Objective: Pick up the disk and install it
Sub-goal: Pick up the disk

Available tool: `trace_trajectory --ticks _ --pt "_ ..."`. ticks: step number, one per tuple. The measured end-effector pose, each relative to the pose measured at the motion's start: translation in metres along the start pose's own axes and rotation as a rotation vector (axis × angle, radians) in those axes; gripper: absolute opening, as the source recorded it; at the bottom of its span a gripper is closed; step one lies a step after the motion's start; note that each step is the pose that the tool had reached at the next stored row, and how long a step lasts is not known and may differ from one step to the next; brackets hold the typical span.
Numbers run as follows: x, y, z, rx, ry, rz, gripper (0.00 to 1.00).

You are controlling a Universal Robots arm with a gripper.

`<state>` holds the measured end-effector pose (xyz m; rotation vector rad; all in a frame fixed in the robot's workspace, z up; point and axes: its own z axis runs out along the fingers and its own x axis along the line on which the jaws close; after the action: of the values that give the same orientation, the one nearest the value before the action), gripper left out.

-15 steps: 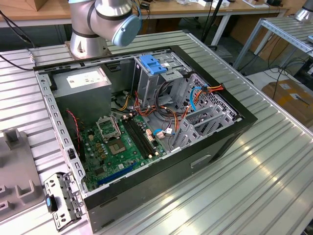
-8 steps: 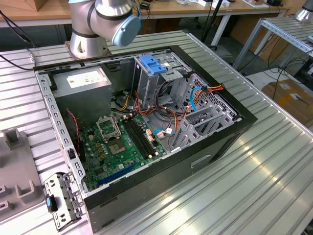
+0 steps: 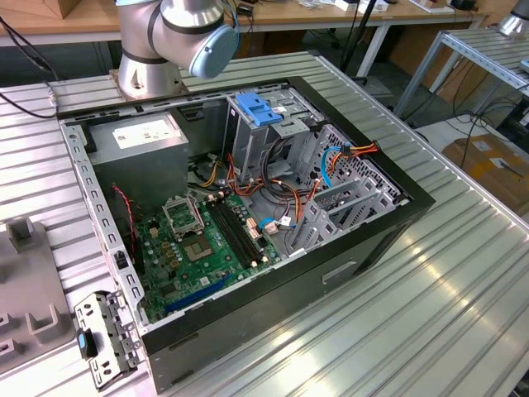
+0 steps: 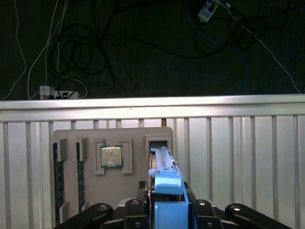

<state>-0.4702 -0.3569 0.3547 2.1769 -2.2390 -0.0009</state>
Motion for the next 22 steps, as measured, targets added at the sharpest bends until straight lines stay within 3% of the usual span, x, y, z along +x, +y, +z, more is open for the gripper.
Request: trace_trajectory --ticks 22 --pt "0.0001 -0.0005 -0.0103 -0.0001 0.0 0.0 0.37"
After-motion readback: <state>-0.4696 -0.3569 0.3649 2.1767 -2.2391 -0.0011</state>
